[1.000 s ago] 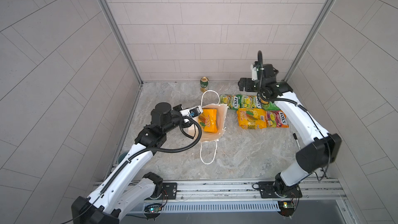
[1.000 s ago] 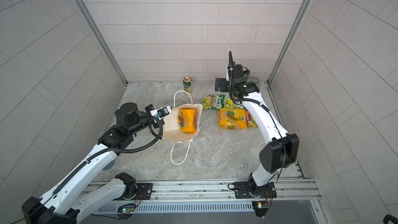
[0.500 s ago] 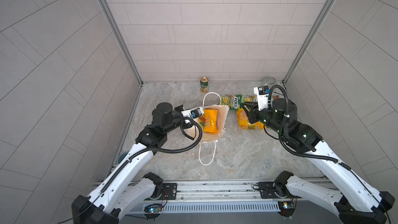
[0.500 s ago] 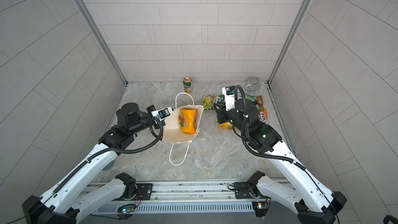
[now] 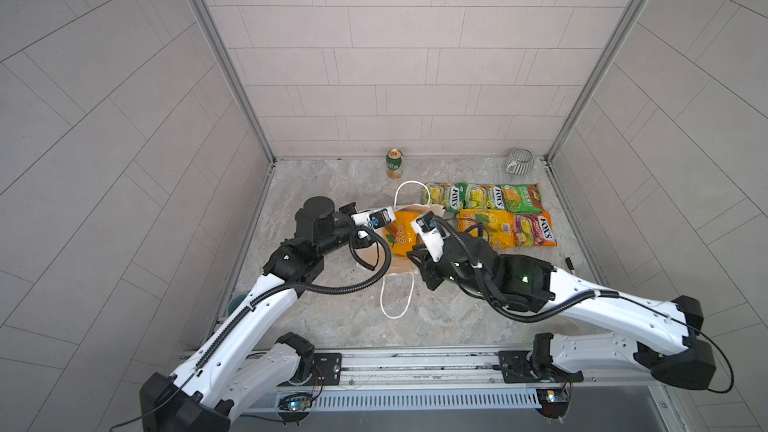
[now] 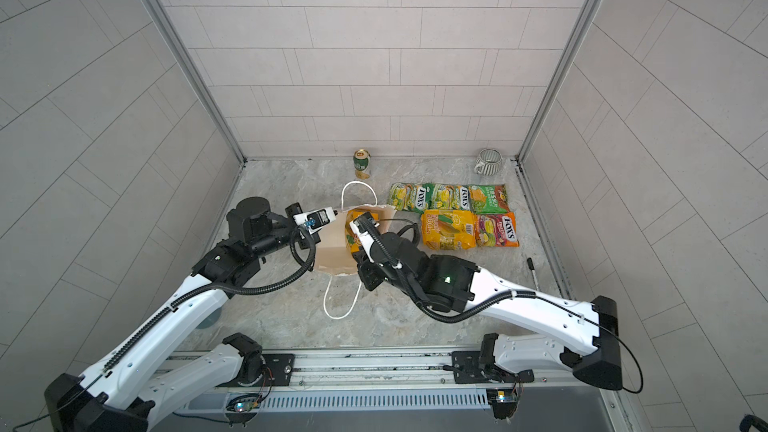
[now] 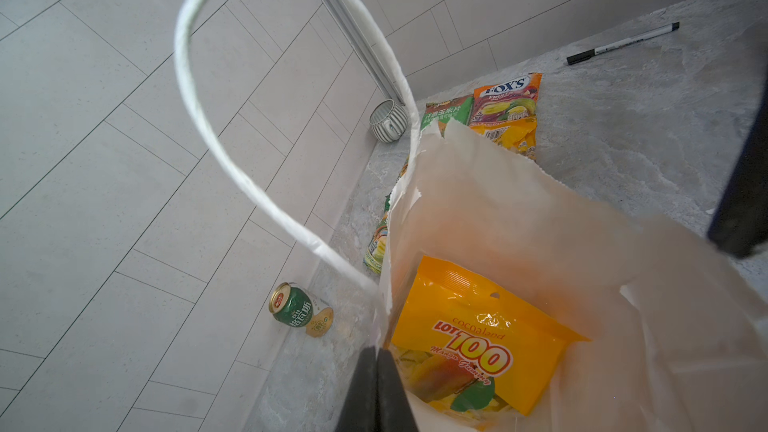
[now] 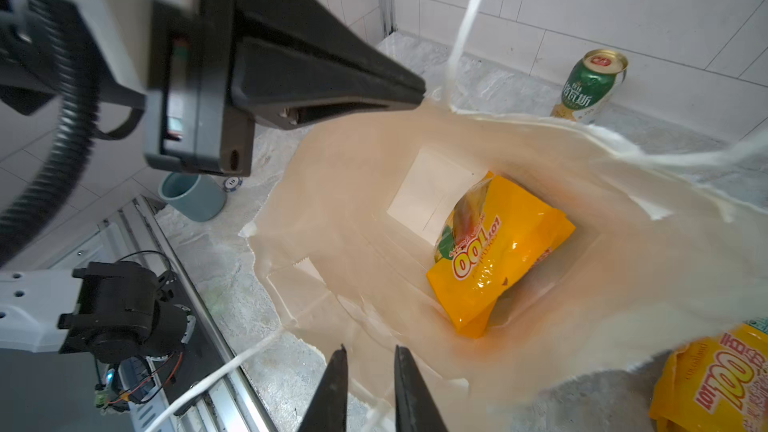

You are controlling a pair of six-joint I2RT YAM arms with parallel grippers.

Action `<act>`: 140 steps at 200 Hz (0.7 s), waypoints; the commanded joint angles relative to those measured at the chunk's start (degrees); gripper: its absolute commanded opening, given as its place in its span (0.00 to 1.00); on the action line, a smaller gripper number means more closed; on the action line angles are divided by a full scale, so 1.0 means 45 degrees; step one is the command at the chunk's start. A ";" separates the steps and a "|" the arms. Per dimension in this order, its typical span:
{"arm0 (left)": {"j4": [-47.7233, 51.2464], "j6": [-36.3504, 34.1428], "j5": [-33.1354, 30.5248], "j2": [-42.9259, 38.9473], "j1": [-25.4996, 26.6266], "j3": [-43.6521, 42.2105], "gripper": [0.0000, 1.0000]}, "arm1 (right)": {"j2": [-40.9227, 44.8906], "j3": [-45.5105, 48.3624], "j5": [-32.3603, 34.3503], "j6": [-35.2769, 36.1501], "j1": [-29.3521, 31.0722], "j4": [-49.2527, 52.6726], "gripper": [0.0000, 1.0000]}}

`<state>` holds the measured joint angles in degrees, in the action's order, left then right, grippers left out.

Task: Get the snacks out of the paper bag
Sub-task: 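Lower the right gripper into the bag toward the yellow LOT 100 packet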

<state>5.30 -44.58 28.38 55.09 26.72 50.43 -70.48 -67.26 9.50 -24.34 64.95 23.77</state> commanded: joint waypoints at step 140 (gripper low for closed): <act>0.0042 -0.0052 -0.0189 -0.0329 0.0178 0.0416 0.00 | -0.3858 -0.0201 0.1364 -0.2344 -0.1304 -0.0790 0.26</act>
<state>7.14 -44.49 27.16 54.63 27.14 50.54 -87.31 -69.45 14.04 -32.53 59.94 20.27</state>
